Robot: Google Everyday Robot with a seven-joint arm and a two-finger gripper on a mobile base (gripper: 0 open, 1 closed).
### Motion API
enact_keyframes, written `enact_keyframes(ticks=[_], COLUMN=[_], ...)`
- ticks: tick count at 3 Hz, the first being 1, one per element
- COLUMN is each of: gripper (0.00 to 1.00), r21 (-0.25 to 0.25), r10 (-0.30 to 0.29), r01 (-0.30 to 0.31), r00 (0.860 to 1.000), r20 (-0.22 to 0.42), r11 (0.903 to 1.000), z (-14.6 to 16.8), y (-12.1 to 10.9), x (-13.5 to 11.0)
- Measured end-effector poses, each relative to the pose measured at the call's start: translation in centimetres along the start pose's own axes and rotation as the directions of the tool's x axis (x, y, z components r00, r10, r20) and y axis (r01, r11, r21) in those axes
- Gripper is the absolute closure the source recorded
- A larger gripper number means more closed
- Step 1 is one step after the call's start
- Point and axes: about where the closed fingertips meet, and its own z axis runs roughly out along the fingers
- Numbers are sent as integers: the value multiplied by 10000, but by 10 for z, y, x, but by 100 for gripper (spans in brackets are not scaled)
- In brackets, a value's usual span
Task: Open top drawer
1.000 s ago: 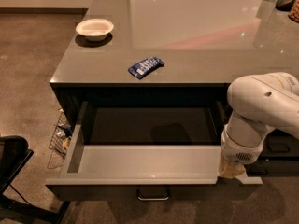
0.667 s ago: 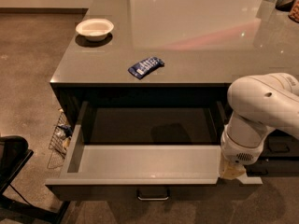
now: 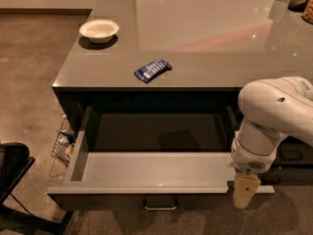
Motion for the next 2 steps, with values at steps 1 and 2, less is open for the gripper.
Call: enact_keyframes(ticks=[1,2], gripper=[0,0], r21=[4,4], r10=[1,1], r01=[-1,-1], r00=[10000,10000], r20=[-5,-5], r11=[10000,10000], z=[0,0], y=[0,0], x=[0,0])
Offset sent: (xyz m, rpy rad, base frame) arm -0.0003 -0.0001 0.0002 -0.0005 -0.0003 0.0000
